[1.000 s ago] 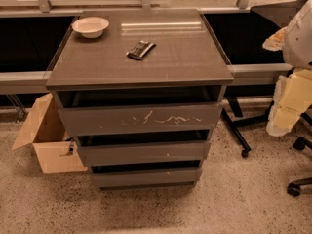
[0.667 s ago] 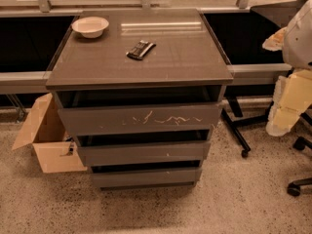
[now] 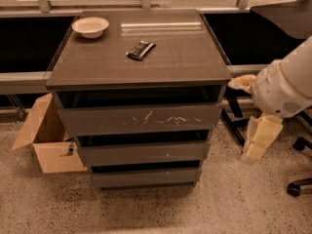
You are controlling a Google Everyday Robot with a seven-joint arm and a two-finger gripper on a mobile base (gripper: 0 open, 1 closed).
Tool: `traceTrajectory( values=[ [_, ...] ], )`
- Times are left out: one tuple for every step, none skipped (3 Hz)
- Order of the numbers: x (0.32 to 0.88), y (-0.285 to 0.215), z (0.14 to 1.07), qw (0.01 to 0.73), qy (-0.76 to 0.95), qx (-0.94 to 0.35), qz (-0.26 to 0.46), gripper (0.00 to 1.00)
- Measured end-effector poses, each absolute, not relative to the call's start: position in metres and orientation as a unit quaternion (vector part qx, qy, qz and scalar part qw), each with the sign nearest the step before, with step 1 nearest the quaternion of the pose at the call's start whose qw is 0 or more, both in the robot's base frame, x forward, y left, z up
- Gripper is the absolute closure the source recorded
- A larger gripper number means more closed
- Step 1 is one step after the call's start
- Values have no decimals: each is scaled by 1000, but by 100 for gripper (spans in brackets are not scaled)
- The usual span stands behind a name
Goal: Open bottom drawer
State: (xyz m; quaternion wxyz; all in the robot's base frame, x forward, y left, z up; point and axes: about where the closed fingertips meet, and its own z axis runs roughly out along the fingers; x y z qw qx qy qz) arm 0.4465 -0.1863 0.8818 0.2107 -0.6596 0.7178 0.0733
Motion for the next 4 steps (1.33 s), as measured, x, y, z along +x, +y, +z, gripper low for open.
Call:
traceTrajectory(
  values=[
    [453,-172,833,228,694,-671,128,0],
    [453,-172,833,228,694,-671,128,0],
    [459,-174,800,237,689,-672,134,0],
    [466,-170,745,249,674,-678,156,0]
  ],
)
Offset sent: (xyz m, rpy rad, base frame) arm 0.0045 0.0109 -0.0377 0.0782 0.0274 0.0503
